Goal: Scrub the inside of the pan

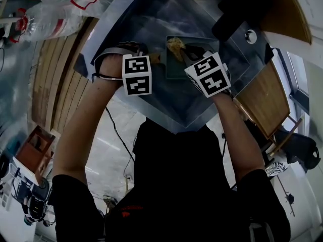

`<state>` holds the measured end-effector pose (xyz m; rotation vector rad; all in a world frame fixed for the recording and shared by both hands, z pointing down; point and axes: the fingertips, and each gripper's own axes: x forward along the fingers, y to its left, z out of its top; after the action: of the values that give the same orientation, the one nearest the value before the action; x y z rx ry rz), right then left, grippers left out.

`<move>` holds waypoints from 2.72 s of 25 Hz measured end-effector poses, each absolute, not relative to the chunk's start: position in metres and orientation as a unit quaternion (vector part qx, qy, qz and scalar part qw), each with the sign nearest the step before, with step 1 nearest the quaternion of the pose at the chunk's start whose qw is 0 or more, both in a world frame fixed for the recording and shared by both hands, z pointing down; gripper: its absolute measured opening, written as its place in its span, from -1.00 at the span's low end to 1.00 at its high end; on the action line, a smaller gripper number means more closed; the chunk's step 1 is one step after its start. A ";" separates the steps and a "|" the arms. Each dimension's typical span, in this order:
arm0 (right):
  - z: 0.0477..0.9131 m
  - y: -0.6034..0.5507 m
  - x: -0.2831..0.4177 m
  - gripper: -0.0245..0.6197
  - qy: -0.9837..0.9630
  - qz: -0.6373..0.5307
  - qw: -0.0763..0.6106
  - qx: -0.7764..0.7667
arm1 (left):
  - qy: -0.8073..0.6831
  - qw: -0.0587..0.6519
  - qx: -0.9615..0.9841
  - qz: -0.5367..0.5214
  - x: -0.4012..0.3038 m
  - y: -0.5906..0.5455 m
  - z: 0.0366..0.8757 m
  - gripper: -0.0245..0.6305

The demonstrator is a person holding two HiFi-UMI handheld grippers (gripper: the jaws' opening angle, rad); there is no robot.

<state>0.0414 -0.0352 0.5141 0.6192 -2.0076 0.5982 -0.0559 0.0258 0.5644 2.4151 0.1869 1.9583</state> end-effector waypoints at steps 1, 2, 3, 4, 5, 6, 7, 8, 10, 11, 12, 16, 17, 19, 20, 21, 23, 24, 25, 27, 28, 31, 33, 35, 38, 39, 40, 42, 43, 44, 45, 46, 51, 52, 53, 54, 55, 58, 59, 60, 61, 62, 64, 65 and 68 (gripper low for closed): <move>0.517 -0.035 0.041 -0.80 -0.813 0.242 0.465 0.252 | 0.059 0.014 0.776 0.628 -0.056 0.026 0.565 -0.40; 0.519 -0.036 0.041 -0.80 -0.811 0.241 0.469 0.253 | 0.058 0.016 0.776 0.628 -0.056 0.026 0.565 -0.40; 0.522 -0.036 0.041 -0.80 -0.809 0.239 0.474 0.254 | 0.057 0.017 0.776 0.628 -0.056 0.026 0.566 -0.41; 0.524 -0.037 0.040 -0.80 -0.807 0.237 0.478 0.254 | 0.057 0.018 0.776 0.628 -0.057 0.026 0.566 -0.41; 0.526 -0.038 0.040 -0.80 -0.805 0.233 0.483 0.255 | 0.058 0.020 0.776 0.628 -0.056 0.027 0.566 -0.41; 0.527 -0.039 0.039 -0.80 -0.804 0.227 0.487 0.254 | 0.058 0.022 0.776 0.627 -0.056 0.027 0.566 -0.41; 0.528 -0.041 0.038 -0.80 -0.804 0.219 0.492 0.252 | 0.059 0.024 0.777 0.627 -0.056 0.027 0.566 -0.41; 0.529 -0.043 0.037 -0.80 -0.803 0.212 0.497 0.250 | 0.060 0.026 0.777 0.626 -0.056 0.027 0.566 -0.42; 0.532 -0.044 0.037 -0.80 -0.799 0.208 0.507 0.247 | 0.060 0.027 0.778 0.625 -0.056 0.027 0.566 -0.42; 0.534 -0.043 0.037 -0.80 -0.797 0.208 0.510 0.247 | 0.060 0.026 0.778 0.625 -0.056 0.027 0.566 -0.42; 0.536 -0.043 0.037 -0.80 -0.795 0.208 0.513 0.248 | 0.060 0.026 0.777 0.625 -0.056 0.027 0.566 -0.42; 0.541 -0.046 0.037 -0.80 -0.789 0.189 0.527 0.252 | 0.061 0.025 0.778 0.625 -0.056 0.027 0.567 -0.42; 0.542 -0.047 0.037 -0.80 -0.788 0.182 0.532 0.251 | 0.061 0.024 0.778 0.625 -0.056 0.027 0.567 -0.42; 0.544 -0.048 0.037 -0.81 -0.785 0.168 0.542 0.248 | 0.061 0.025 0.778 0.625 -0.055 0.027 0.567 -0.42; 0.545 -0.048 0.036 -0.81 -0.784 0.160 0.547 0.247 | 0.061 0.026 0.777 0.625 -0.055 0.027 0.567 -0.42; 0.546 -0.048 0.036 -0.81 -0.783 0.154 0.551 0.245 | 0.061 0.027 0.777 0.625 -0.056 0.027 0.567 -0.42; 0.546 -0.048 0.037 -0.82 -0.782 0.142 0.557 0.242 | 0.062 0.030 0.777 0.625 -0.056 0.027 0.567 -0.43; 0.546 -0.048 0.037 -0.82 -0.781 0.137 0.560 0.240 | 0.062 0.032 0.777 0.625 -0.056 0.027 0.567 -0.43; 0.546 -0.047 0.038 -0.82 -0.780 0.132 0.564 0.239 | 0.063 0.033 0.777 0.625 -0.056 0.027 0.567 -0.43; 0.547 -0.047 0.041 -0.82 -0.776 0.124 0.572 0.235 | 0.062 0.036 0.777 0.625 -0.056 0.027 0.568 -0.43; 0.547 -0.046 0.044 -0.82 -0.772 0.120 0.578 0.233 | 0.062 0.037 0.777 0.625 -0.056 0.027 0.568 -0.43; 0.548 -0.046 0.057 -0.82 -0.758 0.104 0.603 0.225 | 0.060 0.037 0.776 0.626 -0.055 0.027 0.568 -0.43; 0.549 -0.048 0.068 -0.82 -0.746 0.093 0.622 0.220 | 0.060 0.038 0.776 0.626 -0.055 0.027 0.568 -0.43; 0.550 -0.049 0.081 -0.82 -0.731 0.083 0.642 0.216 | 0.061 0.040 0.776 0.626 -0.056 0.027 0.568 -0.43; 0.551 -0.052 0.101 -0.82 -0.704 0.065 0.675 0.209 | 0.061 0.044 0.776 0.626 -0.056 0.028 0.568 -0.44; 0.551 -0.052 0.108 -0.82 -0.695 0.057 0.686 0.208 | 0.061 0.045 0.776 0.626 -0.056 0.028 0.567 -0.44; 0.551 -0.053 0.113 -0.82 -0.686 0.049 0.696 0.206 | 0.061 0.046 0.776 0.626 -0.056 0.028 0.567 -0.44; 0.551 -0.052 0.118 -0.82 -0.679 0.042 0.705 0.200 | 0.062 0.047 0.776 0.626 -0.056 0.028 0.567 -0.44; 0.551 -0.052 0.117 -0.82 -0.679 0.039 0.706 0.199 | 0.062 0.047 0.776 0.626 -0.056 0.028 0.567 -0.44; 0.550 -0.052 0.116 -0.82 -0.679 0.037 0.706 0.198 | 0.062 0.047 0.777 0.625 -0.056 0.028 0.567 -0.44; 0.550 -0.053 0.116 -0.82 -0.680 0.036 0.705 0.199 | 0.062 0.047 0.777 0.625 -0.055 0.028 0.567 -0.44; 0.550 -0.053 0.116 -0.82 -0.681 0.037 0.704 0.201 | 0.062 0.047 0.777 0.625 -0.055 0.028 0.567 -0.44; 0.539 -0.047 0.111 -0.82 -0.704 0.060 0.675 0.210 | 0.060 0.043 0.776 0.626 -0.055 0.028 0.568 -0.44; 0.534 -0.046 0.106 -0.82 -0.713 0.062 0.665 0.214 | 0.060 0.042 0.776 0.626 -0.054 0.028 0.568 -0.44; 0.528 -0.044 0.100 -0.82 -0.723 0.066 0.652 0.218 | 0.060 0.042 0.776 0.626 -0.054 0.029 0.569 -0.44; 0.523 -0.042 0.093 -0.82 -0.732 0.071 0.640 0.221 | 0.060 0.041 0.776 0.626 -0.054 0.029 0.569 -0.44; 0.518 -0.040 0.084 -0.82 -0.741 0.078 0.630 0.221 | 0.060 0.041 0.776 0.626 -0.054 0.029 0.569 -0.44; 0.516 -0.032 0.060 -0.82 -0.754 0.088 0.619 0.202 | 0.060 0.041 0.776 0.626 -0.055 0.028 0.568 -0.44; 0.518 -0.028 0.054 -0.82 -0.755 0.088 0.621 0.191 | 0.060 0.041 0.776 0.626 -0.055 0.028 0.567 -0.44; 0.522 -0.023 0.048 -0.82 -0.755 0.086 0.624 0.181 | 0.060 0.040 0.776 0.626 -0.055 0.028 0.567 -0.44; 0.527 -0.019 0.044 -0.82 -0.754 0.084 0.628 0.172 | 0.060 0.040 0.776 0.626 -0.054 0.028 0.568 -0.44; 0.531 -0.016 0.041 -0.82 -0.752 0.080 0.633 0.165 | 0.059 0.040 0.776 0.626 -0.054 0.028 0.568 -0.44; 0.538 -0.012 0.038 -0.82 -0.747 0.070 0.642 0.157 | 0.059 0.040 0.777 0.626 -0.053 0.028 0.567 -0.44; 0.540 -0.011 0.037 -0.82 -0.746 0.064 0.645 0.154 | 0.059 0.040 0.777 0.626 -0.054 0.028 0.567 -0.44; 0.545 -0.011 0.035 -0.82 -0.739 0.042 0.656 0.147 | 0.060 0.040 0.776 0.626 -0.054 0.028 0.567 -0.44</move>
<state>0.0353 -0.0110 0.5448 0.3339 -1.6760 0.0954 -0.0544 0.0279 0.5671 2.3786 0.1823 1.9176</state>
